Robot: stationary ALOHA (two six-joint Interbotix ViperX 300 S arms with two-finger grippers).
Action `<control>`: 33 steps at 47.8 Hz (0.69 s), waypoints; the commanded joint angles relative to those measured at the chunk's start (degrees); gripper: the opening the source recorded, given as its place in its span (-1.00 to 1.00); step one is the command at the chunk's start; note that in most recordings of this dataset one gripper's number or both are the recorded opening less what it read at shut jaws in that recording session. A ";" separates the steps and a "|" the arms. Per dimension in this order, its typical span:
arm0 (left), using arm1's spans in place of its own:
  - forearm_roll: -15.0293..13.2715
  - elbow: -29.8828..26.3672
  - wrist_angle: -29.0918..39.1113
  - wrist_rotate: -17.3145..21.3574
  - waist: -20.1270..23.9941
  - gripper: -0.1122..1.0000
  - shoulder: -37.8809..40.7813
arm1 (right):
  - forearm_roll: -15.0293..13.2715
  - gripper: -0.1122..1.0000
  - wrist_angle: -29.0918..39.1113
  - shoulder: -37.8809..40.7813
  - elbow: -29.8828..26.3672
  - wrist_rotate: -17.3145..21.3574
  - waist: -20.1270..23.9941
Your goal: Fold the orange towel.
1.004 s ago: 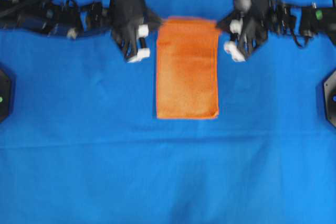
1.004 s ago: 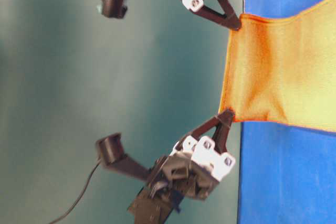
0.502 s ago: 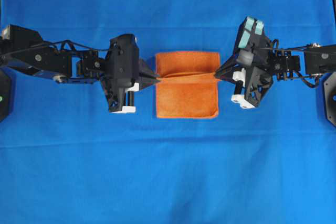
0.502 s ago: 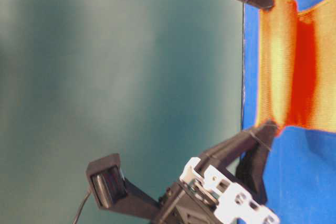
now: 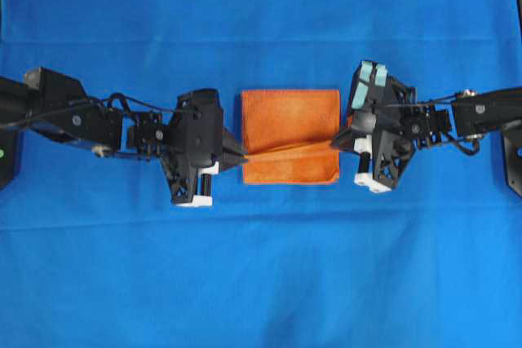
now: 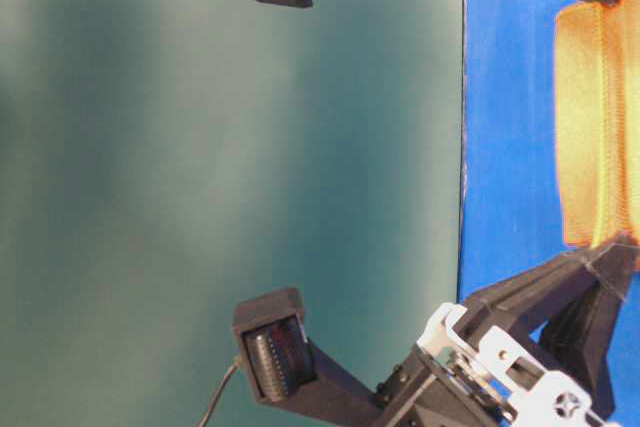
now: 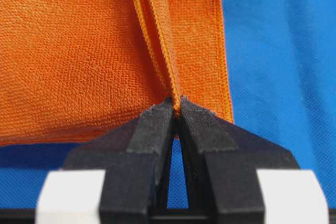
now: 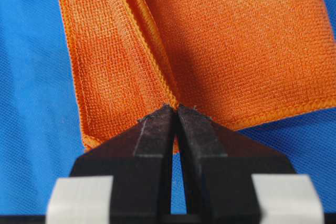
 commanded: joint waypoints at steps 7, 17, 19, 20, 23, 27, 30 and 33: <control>0.09 -0.62 -0.44 -0.53 -0.70 -0.60 -0.35 | 1.05 -0.75 -0.53 -0.35 -0.44 -0.09 0.26; 0.09 -0.44 -0.09 -0.26 -0.70 0.20 -0.88 | 1.41 -0.03 -2.02 -0.35 -0.97 -0.09 1.23; 0.09 -0.44 0.18 0.26 -0.70 0.31 -1.23 | 1.41 0.17 -1.76 -0.53 -1.23 -0.09 1.41; 0.09 -0.53 0.53 0.44 -0.62 0.35 -1.67 | 1.41 0.29 -1.58 -0.62 -1.32 -0.09 1.49; 0.09 -0.53 1.76 0.53 -0.62 0.38 -3.16 | 1.41 0.41 -0.70 -1.49 -1.67 -0.09 1.67; 0.09 -0.53 4.48 0.62 -0.70 0.37 -6.42 | 1.41 0.32 2.20 -3.96 -2.29 -0.09 1.76; 0.09 -0.26 6.94 0.62 -0.70 0.37 -9.58 | 1.41 0.30 4.75 -6.50 -2.81 -0.09 1.85; 0.09 0.09 10.02 0.70 -0.70 0.37 -13.62 | 1.32 0.31 7.29 -9.40 -3.25 -0.18 1.93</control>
